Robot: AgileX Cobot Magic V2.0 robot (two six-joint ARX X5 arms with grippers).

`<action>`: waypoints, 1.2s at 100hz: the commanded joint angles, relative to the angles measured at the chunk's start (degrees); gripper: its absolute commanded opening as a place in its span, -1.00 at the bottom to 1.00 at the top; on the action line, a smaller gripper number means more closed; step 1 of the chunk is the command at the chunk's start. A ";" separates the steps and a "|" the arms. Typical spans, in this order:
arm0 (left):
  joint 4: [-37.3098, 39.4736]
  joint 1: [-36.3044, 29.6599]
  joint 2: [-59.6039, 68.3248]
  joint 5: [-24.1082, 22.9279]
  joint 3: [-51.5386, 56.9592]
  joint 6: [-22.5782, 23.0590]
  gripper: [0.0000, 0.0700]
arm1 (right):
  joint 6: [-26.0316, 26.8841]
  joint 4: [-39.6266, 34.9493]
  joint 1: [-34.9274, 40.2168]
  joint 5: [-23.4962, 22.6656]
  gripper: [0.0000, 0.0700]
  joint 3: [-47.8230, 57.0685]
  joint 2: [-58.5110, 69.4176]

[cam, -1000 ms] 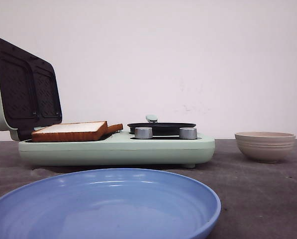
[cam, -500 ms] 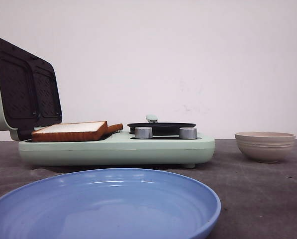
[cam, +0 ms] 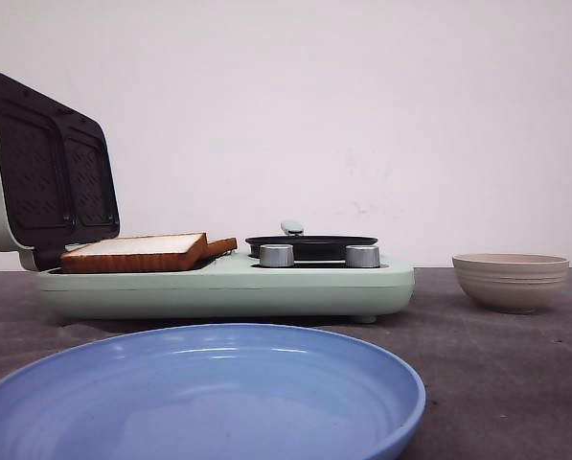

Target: Make breakfast with bread and shrimp

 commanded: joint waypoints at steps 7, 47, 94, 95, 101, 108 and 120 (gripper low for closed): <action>9.44 1.92 7.19 4.11 0.33 -6.99 0.47 | -0.48 0.63 0.35 -0.13 -0.89 0.17 0.20; 34.80 2.29 28.09 7.65 0.79 -18.58 0.47 | -0.42 0.57 0.33 -0.09 -0.89 0.17 0.20; 38.93 2.25 35.60 9.66 7.56 -19.91 0.44 | 0.28 0.59 0.33 0.44 -0.89 0.17 0.20; 38.91 2.25 35.60 9.70 7.72 -19.85 0.43 | 0.28 0.59 0.33 0.44 -0.89 0.17 0.20; 38.71 2.25 35.63 9.84 8.48 -19.54 0.30 | 0.31 0.59 0.33 0.46 -0.89 0.17 0.20; 38.66 2.25 35.63 9.84 8.70 -19.56 0.18 | 0.48 0.59 0.33 0.48 -0.89 0.17 0.20; 36.96 2.25 35.65 9.94 8.70 -18.95 0.07 | 0.74 0.57 0.33 0.46 -0.89 0.17 0.20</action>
